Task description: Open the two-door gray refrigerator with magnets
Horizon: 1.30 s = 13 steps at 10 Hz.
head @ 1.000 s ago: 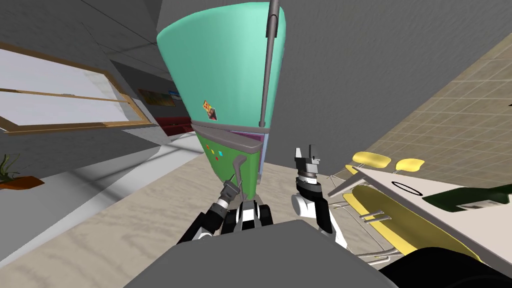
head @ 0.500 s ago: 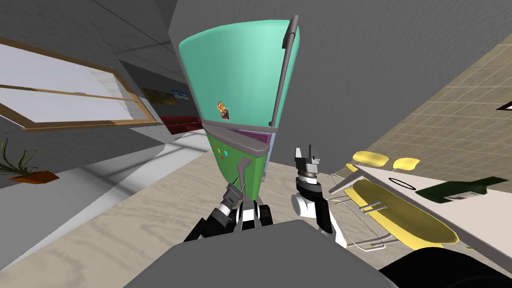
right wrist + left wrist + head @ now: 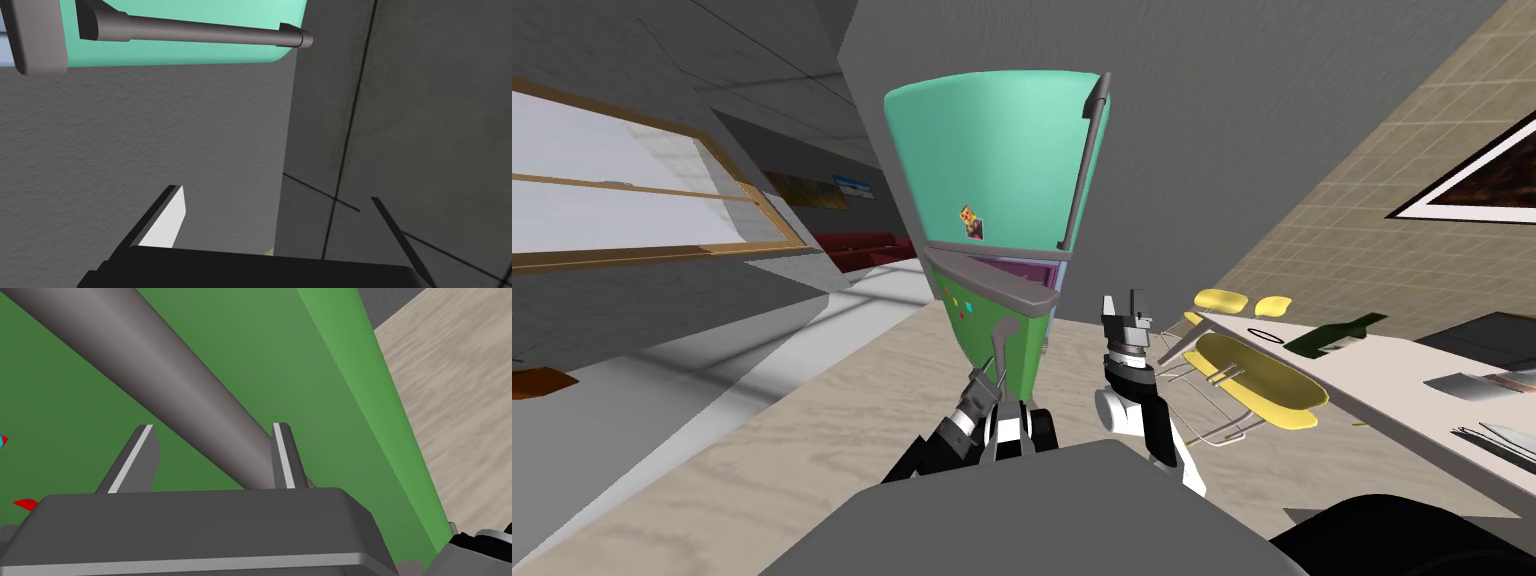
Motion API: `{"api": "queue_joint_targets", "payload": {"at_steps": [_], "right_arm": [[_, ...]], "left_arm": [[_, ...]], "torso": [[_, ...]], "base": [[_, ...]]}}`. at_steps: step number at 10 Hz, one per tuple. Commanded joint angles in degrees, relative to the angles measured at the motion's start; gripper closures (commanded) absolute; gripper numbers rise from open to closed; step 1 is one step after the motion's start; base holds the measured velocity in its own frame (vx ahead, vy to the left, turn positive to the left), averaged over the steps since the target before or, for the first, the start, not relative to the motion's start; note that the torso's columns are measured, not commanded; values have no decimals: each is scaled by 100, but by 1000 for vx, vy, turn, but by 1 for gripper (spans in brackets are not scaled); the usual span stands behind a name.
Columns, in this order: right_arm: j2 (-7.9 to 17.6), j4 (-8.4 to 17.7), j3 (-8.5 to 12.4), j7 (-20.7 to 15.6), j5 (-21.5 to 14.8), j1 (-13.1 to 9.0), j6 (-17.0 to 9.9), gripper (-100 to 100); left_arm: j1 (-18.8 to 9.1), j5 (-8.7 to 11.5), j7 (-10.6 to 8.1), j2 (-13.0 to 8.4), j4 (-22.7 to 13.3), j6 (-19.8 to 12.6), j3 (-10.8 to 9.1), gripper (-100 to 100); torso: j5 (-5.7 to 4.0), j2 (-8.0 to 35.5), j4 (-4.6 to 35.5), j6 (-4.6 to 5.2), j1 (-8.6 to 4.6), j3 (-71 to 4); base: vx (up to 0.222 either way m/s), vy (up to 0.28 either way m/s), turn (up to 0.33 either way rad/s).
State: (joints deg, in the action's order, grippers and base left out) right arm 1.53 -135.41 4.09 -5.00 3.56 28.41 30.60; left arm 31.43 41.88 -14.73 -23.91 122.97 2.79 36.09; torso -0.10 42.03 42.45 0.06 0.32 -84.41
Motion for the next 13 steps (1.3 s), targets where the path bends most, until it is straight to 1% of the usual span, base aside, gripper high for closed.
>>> {"api": "queue_joint_targets", "payload": {"at_steps": [1, 2, 3, 4, 6, 7, 8, 9, 10, 11, 13], "right_arm": [[0, 0, 0, 0, 0, 1, 0, 0], [0, 0, 0, 0, 0, 0, 0, 0], [0, 0, 0, 0, 0, 1, 0, 0], [0, 0, 0, 0, 0, 1, 0, 0], [-2, 0, -1, 0, 0, 2, 0, 0], [-2, -1, -2, 0, 0, 2, 1, 0], [-3, -1, -2, 0, 0, 3, 1, 0], [-1, -1, -1, 0, 0, 1, 0, 0], [0, 0, 0, 0, 0, 1, 0, 0], [-1, 0, 0, 0, 0, 2, 0, 0], [-1, 0, 0, 0, 0, 1, 0, 0]], "left_arm": [[-98, 23, -2, -106, 31, 23, 124, 100], [-98, 23, -2, -106, 31, 23, 124, 100], [-151, 42, -9, -180, 41, 27, 200, 100], [-151, 42, -9, -180, 41, 27, 200, 100], [-151, 42, -9, -180, 41, 27, 200, 100], [-151, 42, -9, -180, 41, 27, 200, 100], [-203, 62, -16, -254, 50, 30, 275, 100], [-203, 62, -16, -254, 50, 30, 275, 100], [-203, 62, -16, -254, 50, 30, 275, 100], [-255, 82, -22, -329, 60, 33, 351, 100], [-255, 82, -22, -329, 60, 33, 351, 100]], "torso": [[-1, -2, 1, 7, -1, 9], [0, -4, 7, 21, 3, 18], [-3, -6, 8, 18, -9, 21], [-6, -8, 11, 36, -13, 29], [-21, -17, 19, 29, -44, 53], [-21, -16, 21, 27, -37, 54], [-18, -15, 21, 32, -31, 50], [-6, -13, 39, 51, 22, 61], [-3, -12, 44, 58, 27, 59], [-14, -15, 32, 51, -5, 60], [-15, -18, 44, 45, 1, 76]], "base": [[-128, 238, -122], [-125, 220, -78], [-113, 225, -135], [-108, 205, -90], [-35, 59, 1], [20, -36, 12], [-30, 104, -116], [-91, 186, -96], [-76, 130, -25], [-78, 167, -96], [-83, 169, -58]]}}
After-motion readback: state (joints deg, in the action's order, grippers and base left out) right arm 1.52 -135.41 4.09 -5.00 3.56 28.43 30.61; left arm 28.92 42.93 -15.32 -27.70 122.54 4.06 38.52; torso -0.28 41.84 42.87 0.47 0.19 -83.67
